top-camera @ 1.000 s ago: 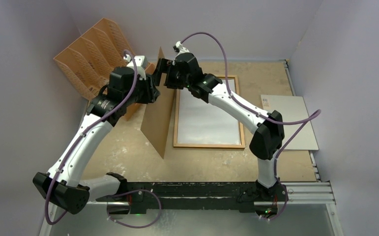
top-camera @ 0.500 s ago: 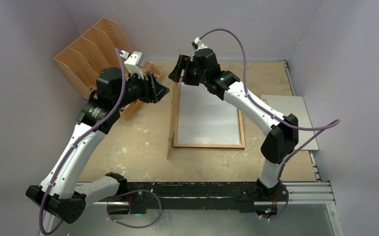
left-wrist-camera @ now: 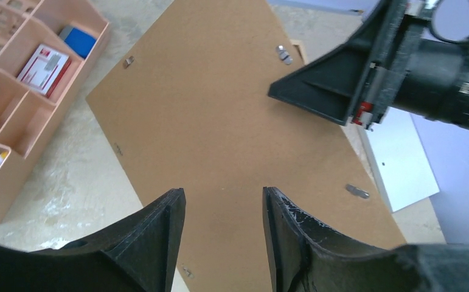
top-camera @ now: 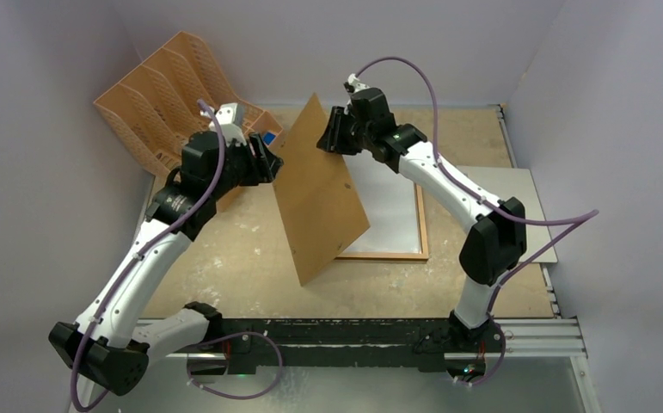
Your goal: Put the photo into the frame
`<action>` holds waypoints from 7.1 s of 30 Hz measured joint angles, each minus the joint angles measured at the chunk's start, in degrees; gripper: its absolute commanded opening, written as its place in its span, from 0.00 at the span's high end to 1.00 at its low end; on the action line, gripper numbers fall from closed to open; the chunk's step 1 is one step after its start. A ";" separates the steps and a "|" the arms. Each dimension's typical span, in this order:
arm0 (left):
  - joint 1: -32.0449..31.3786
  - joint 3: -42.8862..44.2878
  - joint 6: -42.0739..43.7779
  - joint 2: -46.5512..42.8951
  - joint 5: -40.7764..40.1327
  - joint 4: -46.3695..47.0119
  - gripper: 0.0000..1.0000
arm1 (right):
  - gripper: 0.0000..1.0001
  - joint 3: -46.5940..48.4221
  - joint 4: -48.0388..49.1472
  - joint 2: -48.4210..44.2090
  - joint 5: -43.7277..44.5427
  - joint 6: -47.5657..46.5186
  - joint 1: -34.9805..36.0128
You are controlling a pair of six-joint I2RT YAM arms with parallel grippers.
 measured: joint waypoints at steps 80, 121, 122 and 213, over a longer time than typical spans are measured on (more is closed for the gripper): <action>0.00 -15.61 -11.08 26.12 -2.64 14.49 0.47 | 1.00 -36.17 34.23 -6.67 -44.06 13.00 -41.16; 0.00 -15.43 -8.46 38.69 0.52 24.09 0.68 | 0.96 -39.52 44.78 4.81 -42.86 20.13 -38.58; 0.00 -15.43 -8.48 38.73 0.57 24.17 0.68 | 0.93 -39.17 44.61 5.18 -42.88 19.89 -38.58; -0.04 -18.49 -7.15 34.97 9.60 23.50 0.46 | 0.08 -44.92 16.13 -8.79 5.11 -1.84 -26.51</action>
